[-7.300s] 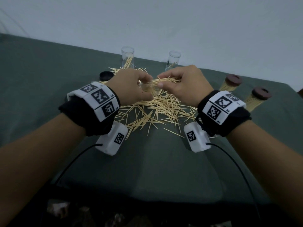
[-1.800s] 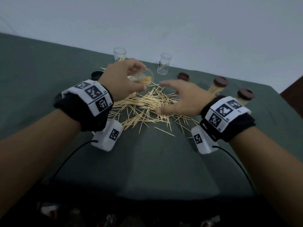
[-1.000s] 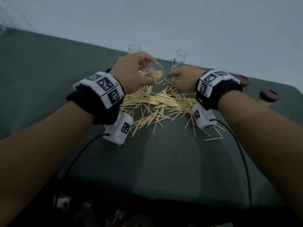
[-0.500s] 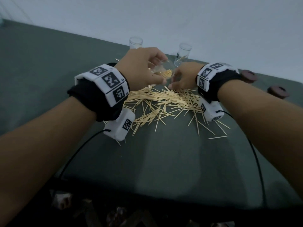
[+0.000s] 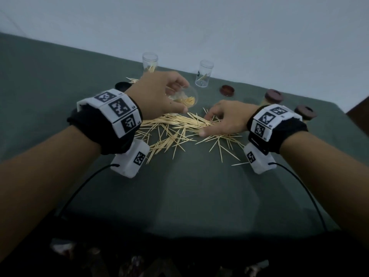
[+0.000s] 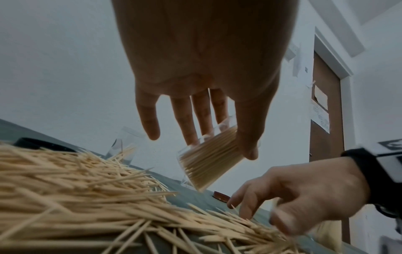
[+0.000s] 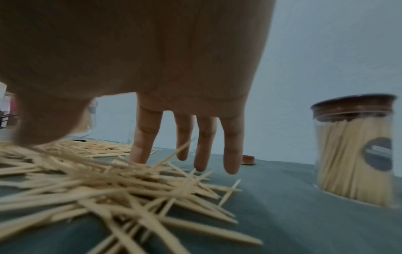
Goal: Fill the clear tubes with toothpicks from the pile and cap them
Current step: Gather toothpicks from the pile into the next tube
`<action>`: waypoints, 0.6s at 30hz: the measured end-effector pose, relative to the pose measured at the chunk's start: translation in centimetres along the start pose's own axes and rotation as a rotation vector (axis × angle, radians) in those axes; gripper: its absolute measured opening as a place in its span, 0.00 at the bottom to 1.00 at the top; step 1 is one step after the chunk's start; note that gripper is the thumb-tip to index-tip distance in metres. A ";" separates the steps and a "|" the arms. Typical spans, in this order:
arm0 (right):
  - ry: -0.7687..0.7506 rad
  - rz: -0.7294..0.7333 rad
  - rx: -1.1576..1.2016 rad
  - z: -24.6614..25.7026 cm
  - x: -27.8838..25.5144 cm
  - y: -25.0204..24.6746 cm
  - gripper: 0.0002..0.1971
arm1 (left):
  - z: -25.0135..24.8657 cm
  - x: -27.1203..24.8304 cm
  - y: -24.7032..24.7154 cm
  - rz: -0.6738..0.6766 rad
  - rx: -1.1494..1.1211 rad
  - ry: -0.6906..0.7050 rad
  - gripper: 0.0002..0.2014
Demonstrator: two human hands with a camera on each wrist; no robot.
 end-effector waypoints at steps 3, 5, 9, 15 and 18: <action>0.019 0.073 -0.007 -0.2 -1.1 0.1 0.49 | 0.0 -0.1 0.1 0.010 0.015 0.000 0.30; 0.017 0.068 -0.035 -0.2 -1.4 0.5 0.49 | 0.0 -0.1 0.1 0.009 0.024 0.000 0.30; -0.018 -0.082 -0.017 -0.4 -1.0 1.3 0.31 | 0.1 -0.2 0.2 0.010 0.027 -0.005 0.30; -0.037 -0.139 0.000 -0.3 -1.3 1.2 0.23 | 0.2 -0.2 0.5 0.007 0.021 -0.015 0.29; -0.004 -0.094 0.029 -0.5 -1.8 1.1 0.35 | 0.2 -0.1 0.5 0.009 0.016 -0.022 0.29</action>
Point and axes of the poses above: each hand's wrist, its own x-axis towards the middle knuckle, its own y-axis out of the palm, z = x × y, the point moved 2 cm from there along x, towards the middle knuckle, and after that the axes turned 2 degrees about -y, right-handed, at the moved point
